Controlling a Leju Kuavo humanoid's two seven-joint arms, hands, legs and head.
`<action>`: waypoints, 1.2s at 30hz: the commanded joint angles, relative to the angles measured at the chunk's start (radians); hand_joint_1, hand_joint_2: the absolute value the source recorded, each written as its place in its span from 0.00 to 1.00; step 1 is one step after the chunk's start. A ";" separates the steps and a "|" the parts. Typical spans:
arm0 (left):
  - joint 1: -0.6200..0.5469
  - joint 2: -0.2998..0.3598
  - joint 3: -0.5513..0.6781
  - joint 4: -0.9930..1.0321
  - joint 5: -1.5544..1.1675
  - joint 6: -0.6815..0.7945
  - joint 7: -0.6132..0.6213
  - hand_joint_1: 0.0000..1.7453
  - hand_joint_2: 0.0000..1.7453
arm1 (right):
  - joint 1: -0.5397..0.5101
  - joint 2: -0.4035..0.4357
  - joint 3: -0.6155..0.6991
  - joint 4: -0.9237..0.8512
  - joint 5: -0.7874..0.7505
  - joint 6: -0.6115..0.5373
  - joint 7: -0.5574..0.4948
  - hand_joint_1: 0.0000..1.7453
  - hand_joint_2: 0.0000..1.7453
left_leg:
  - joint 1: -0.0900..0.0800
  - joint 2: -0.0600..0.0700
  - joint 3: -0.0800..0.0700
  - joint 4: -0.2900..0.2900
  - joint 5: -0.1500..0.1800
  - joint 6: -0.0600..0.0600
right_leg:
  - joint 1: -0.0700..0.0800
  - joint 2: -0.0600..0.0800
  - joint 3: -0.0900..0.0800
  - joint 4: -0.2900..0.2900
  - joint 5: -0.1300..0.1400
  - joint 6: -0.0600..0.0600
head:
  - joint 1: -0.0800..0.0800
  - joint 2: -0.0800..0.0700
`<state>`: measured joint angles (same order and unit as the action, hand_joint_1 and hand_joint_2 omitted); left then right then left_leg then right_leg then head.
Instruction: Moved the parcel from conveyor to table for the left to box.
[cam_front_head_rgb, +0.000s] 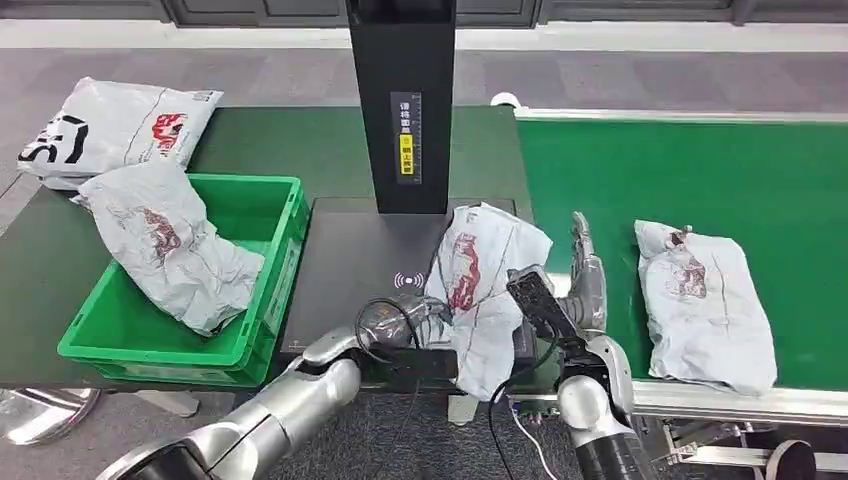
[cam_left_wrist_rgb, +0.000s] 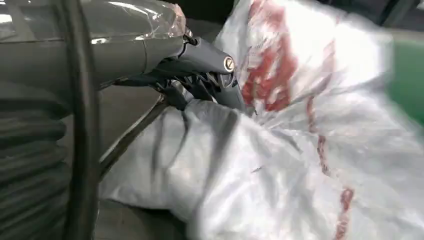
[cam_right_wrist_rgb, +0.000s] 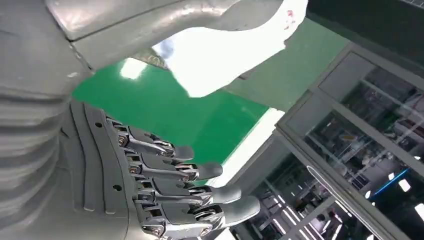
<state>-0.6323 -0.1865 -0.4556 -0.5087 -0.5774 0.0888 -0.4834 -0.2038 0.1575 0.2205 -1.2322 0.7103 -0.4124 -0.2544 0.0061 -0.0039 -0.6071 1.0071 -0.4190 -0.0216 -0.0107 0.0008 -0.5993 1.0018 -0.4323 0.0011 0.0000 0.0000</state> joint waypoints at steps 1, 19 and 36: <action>0.016 0.011 0.165 -0.107 0.070 -0.065 -0.033 1.00 1.00 | -0.023 0.001 -0.037 0.054 -0.010 -0.004 -0.005 0.00 1.00 | 0.001 0.001 -0.001 -0.002 -0.001 0.001 | 0.001 0.001 -0.001 -0.003 0.000 0.000 | 0.000 0.000; 0.075 0.044 0.234 -0.433 0.331 -0.121 -0.020 1.00 1.00 | 0.026 0.006 -0.062 -0.006 -0.025 -0.003 -0.008 0.00 1.00 | 0.000 0.001 -0.004 0.000 -0.004 0.000 | 0.000 0.001 -0.005 0.000 -0.004 -0.002 | 0.000 0.000; 0.075 0.053 0.252 -0.440 0.367 -0.054 -0.013 1.00 1.00 | 0.035 0.005 -0.070 -0.017 -0.027 -0.002 -0.006 0.00 1.00 | 0.000 0.001 -0.004 -0.001 -0.004 0.000 | 0.000 0.000 -0.004 -0.001 -0.004 -0.002 | 0.000 0.000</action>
<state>-0.5434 -0.1343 -0.2819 -0.9709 -0.2136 -0.0233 -0.4963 -0.1550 0.1575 0.2125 -1.2589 0.6874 -0.4162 -0.2644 0.0061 -0.0041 -0.6124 1.0070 -0.4227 -0.0219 -0.0109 0.0008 -0.6046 1.0020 -0.4362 -0.0004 0.0000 0.0000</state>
